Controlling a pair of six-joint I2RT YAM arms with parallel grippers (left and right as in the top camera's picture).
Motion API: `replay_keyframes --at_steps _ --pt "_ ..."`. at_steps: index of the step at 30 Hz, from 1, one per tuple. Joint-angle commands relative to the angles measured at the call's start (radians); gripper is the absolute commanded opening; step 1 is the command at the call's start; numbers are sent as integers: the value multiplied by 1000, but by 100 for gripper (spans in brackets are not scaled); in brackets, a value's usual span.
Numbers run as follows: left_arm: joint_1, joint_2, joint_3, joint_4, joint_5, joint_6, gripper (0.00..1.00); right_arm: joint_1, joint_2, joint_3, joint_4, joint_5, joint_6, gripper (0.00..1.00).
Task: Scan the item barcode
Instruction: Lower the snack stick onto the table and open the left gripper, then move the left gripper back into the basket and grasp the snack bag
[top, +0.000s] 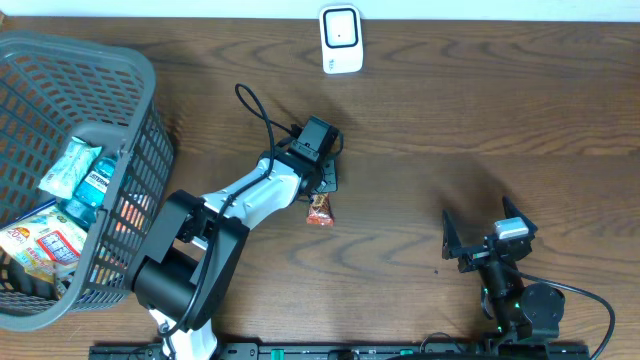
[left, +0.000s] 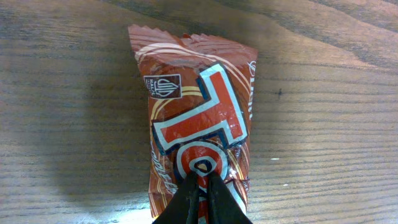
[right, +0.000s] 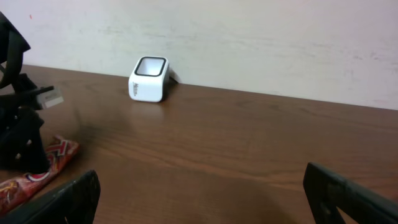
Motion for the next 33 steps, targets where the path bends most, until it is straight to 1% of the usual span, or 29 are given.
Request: replay_keyframes --at_steps 1,2,3,4,5,7,8,9,12,13,15,17,20,24,27,29,30,33 --pt "0 -65 32 -68 -14 19 8 5 -5 -3 -2 0 -1 99" --pt "0 -90 42 -83 -17 21 8 5 -5 -3 -2 0 -1 99" --pt "0 -132 55 -103 -21 29 10 5 -5 -3 -2 0 -1 99" --pt "0 -176 66 -120 -21 44 17 5 -5 -3 -2 0 -1 99" --pt "0 -222 76 -136 -21 59 32 5 -5 -3 -2 0 -1 99" --pt "0 -308 90 -162 -31 79 48 5 -5 -3 -2 0 -1 99" --pt "0 -360 96 -179 -51 79 64 5 -5 -3 -2 0 -1 99" --pt "0 -404 99 -188 -68 82 73 5 -5 -3 -2 0 -1 99" --pt "2 -555 100 -215 -113 134 93 5 -5 -3 -2 0 -1 99" --pt "2 -608 100 -227 -143 143 96 5 -5 -3 -2 0 -1 99" --pt "5 -700 100 -255 -239 143 98 5 -5 -3 -1 0 -1 99" --pt "20 -782 100 -282 -335 143 99 5 -5 -3 -2 0 -1 99" --pt "86 -879 114 -339 -415 144 100 5 -5 -3 -2 0 -1 99" --pt "263 -937 179 -460 -416 145 98 5 -5 -3 -2 0 -1 99" --pt "440 -933 248 -570 -412 132 98 5 -5 -3 -2 0 -1 99" --pt "562 -916 286 -635 -399 97 98 5 -5 -3 -2 0 -1 99" --pt "646 -902 303 -670 -372 75 98 5 -5 -3 -2 0 -1 99" --pt "821 -863 311 -712 -269 51 98 5 -5 -3 -2 0 -1 99"
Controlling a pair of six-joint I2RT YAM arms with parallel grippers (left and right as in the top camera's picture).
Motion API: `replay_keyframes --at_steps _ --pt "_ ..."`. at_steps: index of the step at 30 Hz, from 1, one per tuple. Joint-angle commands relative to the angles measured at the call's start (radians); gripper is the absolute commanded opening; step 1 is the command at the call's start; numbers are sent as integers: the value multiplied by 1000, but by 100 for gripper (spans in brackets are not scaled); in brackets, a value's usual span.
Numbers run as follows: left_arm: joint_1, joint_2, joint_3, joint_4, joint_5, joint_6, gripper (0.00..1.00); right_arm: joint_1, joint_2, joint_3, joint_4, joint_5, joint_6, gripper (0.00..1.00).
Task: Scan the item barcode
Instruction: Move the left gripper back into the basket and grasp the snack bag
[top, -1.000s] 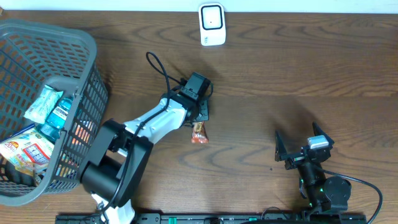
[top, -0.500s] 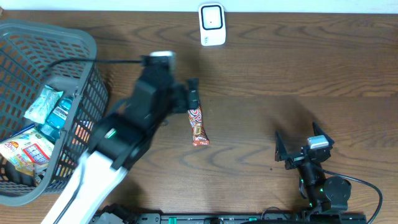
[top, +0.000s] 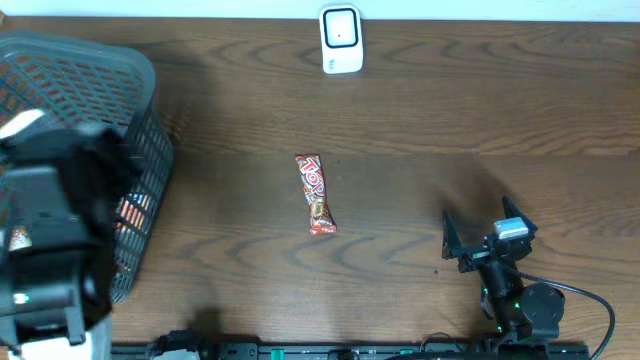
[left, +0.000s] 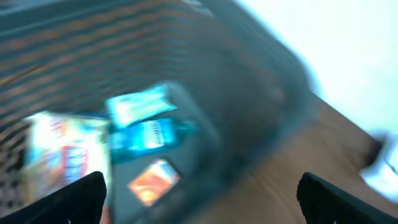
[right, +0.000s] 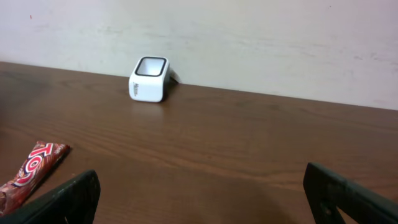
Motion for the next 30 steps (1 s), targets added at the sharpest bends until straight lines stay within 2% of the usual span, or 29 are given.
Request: replay_keyframes --at_steps 1,6,11,25,30 --pt "203 63 20 -45 121 -48 98 5 -5 -3 -2 0 -1 99" --pt "437 200 19 -109 263 -51 98 5 -5 -3 -2 0 -1 99" --pt "563 343 17 -149 275 -51 98 5 -5 -3 -2 0 -1 99" --pt "742 505 -66 -126 128 -73 98 5 -5 -3 -2 0 -1 99" --pt "754 575 -69 -92 128 27 98 5 -5 -3 -2 0 -1 99"
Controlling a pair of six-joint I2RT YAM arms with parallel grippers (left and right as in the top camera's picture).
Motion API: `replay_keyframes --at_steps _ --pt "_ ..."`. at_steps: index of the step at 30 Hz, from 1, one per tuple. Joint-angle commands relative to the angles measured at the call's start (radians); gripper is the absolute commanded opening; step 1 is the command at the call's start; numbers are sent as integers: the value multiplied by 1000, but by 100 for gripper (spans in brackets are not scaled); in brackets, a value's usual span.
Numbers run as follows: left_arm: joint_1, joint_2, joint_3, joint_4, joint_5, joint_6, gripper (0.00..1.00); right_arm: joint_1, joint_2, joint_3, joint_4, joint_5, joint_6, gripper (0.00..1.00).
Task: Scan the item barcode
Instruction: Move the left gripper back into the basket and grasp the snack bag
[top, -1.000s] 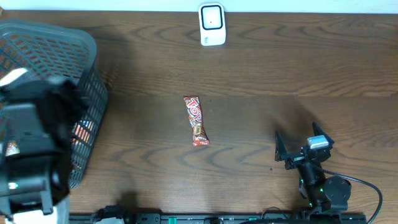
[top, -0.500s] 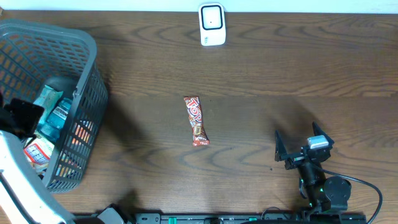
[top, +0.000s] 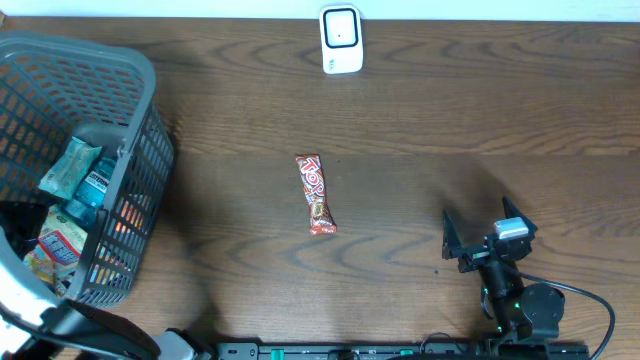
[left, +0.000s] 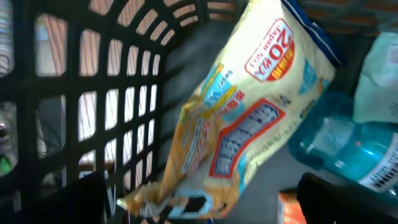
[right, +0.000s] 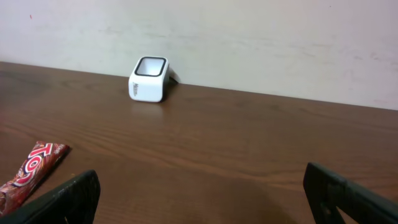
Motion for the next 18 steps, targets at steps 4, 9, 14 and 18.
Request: replay_keyframes --at_steps 4,9,14,18 --pt "3 106 -9 8 -29 118 98 5 -5 -3 -2 0 -1 99" --pt "3 163 -9 19 -28 129 98 5 -5 -3 -2 0 -1 99" --pt "3 188 -10 31 -28 129 98 5 -5 -3 -2 0 -1 99" --pt "3 189 -29 57 -27 129 98 5 -5 -3 -2 0 -1 99"
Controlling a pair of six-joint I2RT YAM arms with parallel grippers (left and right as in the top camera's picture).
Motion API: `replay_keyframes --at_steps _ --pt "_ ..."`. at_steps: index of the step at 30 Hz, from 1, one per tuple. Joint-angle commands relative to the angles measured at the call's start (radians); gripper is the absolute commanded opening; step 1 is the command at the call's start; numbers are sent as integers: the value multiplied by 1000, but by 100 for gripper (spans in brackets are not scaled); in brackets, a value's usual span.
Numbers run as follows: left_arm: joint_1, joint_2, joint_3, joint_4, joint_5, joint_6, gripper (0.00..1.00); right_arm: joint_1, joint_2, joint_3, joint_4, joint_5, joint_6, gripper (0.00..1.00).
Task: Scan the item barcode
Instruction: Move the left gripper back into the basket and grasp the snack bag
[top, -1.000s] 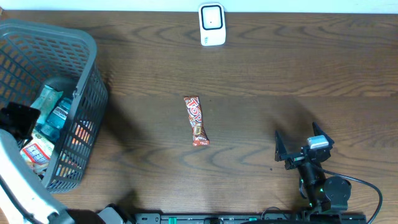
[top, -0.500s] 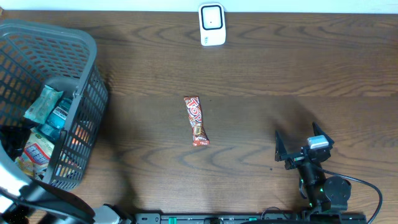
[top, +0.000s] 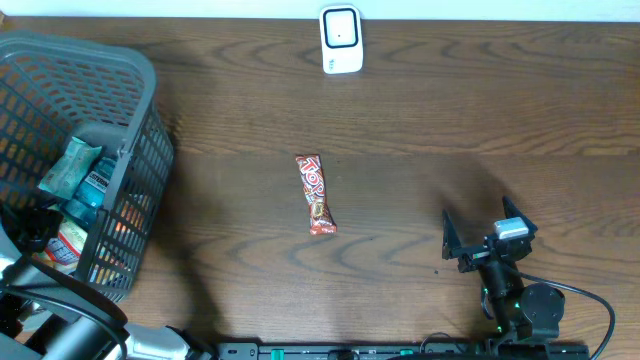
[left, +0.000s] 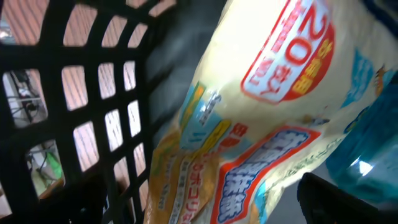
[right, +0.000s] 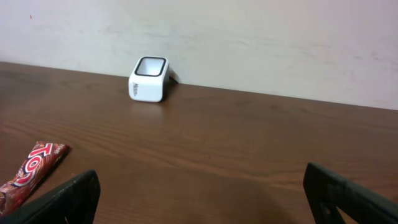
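A yellow snack bag (left: 261, 118) with a red-and-blue label fills the left wrist view. My left gripper (left: 202, 208) is open just in front of it, down inside the grey basket (top: 140, 90). From overhead the left gripper (top: 40, 225) sits by the bag (top: 68, 242) at the basket's near end. The white scanner (top: 341, 38) stands at the table's far edge, also in the right wrist view as the scanner (right: 149, 78). My right gripper (right: 205, 199) rests open and empty near the front right.
A red candy bar (top: 316, 194) lies flat at the table's middle; the same candy bar (right: 31, 173) shows at the lower left of the right wrist view. A blue bottle (top: 95, 185) and a green packet (top: 68, 165) lie in the basket. Black basket mesh (left: 81, 93) stands close on the left.
My left gripper has come closer to the yellow snack bag inside the basket, which now fills more of its view. The right arm, the candy bar and the scanner have not moved.
My left gripper was first shut on the end of the red candy bar at the table's middle. Then the bar lay alone on the table and the gripper was open over the basket. After that it was inside the basket facing the yellow bag, and now closer.
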Motion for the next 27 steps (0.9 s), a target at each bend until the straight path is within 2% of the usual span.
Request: replay_keyframes --at_steps 1,5,13,14,15,17,18,20,22,27 --pt "2 8 -34 19 -16 12 98 5 -5 -3 -2 0 -1 99" --pt "2 8 -105 83 4 12 98 5 -5 -3 -2 0 -1 99" --pt "2 8 -240 233 164 12 98 5 -5 -3 -2 0 -1 99" --pt "2 8 -248 241 166 12 92 5 -5 -3 -2 0 -1 99" --pt "2 8 -251 240 165 13 70 5 -5 -3 -2 0 -1 99" --pt "2 4 -249 238 165 13 35 5 -5 -3 -2 0 -1 99" --pt "2 1 -247 235 165 13 25 5 -5 -3 -2 0 -1 99" --pt "2 -14 -239 230 165 13 13 5 -5 -3 -2 0 -1 99" --pt "2 -38 -224 218 165 13 9 5 -5 -3 -2 0 -1 99" --pt "2 -143 -151 170 166 12 8 5 -5 -3 -2 0 -1 99"
